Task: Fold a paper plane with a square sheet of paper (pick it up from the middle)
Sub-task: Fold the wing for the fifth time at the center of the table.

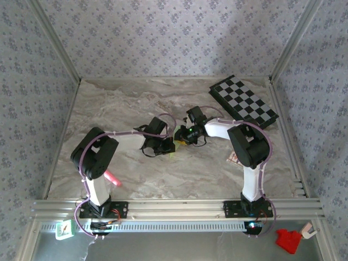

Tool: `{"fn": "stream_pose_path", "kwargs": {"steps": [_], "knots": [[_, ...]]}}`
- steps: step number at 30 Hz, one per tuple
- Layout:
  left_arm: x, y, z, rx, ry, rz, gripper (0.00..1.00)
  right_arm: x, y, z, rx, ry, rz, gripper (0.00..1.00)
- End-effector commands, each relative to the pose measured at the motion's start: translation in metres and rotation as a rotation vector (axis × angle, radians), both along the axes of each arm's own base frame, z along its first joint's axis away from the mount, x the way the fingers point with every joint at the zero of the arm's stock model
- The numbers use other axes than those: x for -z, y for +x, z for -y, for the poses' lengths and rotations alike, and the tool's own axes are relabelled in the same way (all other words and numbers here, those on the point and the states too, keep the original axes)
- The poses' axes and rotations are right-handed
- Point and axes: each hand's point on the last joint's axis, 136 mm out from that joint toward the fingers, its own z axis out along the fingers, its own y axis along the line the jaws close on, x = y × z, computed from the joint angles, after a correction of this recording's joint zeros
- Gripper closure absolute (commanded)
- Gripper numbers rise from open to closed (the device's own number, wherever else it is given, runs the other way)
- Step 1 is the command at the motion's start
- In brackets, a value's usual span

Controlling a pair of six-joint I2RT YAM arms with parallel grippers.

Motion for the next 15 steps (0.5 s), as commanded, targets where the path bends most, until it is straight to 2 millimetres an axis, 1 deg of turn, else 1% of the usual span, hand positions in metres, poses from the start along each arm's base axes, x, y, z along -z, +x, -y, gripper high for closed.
{"fn": "stream_pose_path", "kwargs": {"steps": [1,4,7,8,9,10,13,15], "knots": [[0.025,-0.008,-0.017,-0.028,0.080,-0.052,1.00,0.032,-0.011,0.017,0.024,-0.112,-0.060,0.73],[0.035,-0.018,-0.026,-0.033,0.116,-0.089,1.00,0.024,-0.004,0.017,0.007,-0.110,-0.024,0.73],[0.040,-0.025,-0.032,-0.031,0.140,-0.115,1.00,0.009,0.008,0.015,-0.015,-0.097,0.032,0.73],[0.041,-0.026,-0.032,-0.031,0.142,-0.117,1.00,0.007,0.009,0.017,-0.023,-0.100,0.040,0.73],[0.042,-0.027,-0.033,-0.030,0.142,-0.119,1.00,-0.006,0.018,0.012,-0.030,-0.090,0.074,0.73],[0.042,-0.028,-0.033,-0.030,0.142,-0.122,1.00,-0.010,0.021,0.012,-0.027,-0.092,0.078,0.73],[0.042,-0.028,-0.032,-0.026,0.137,-0.122,1.00,-0.012,0.026,0.014,-0.067,-0.122,0.112,0.73],[0.041,-0.028,-0.032,-0.025,0.133,-0.123,1.00,-0.010,0.028,0.016,-0.073,-0.135,0.111,0.73]]}}
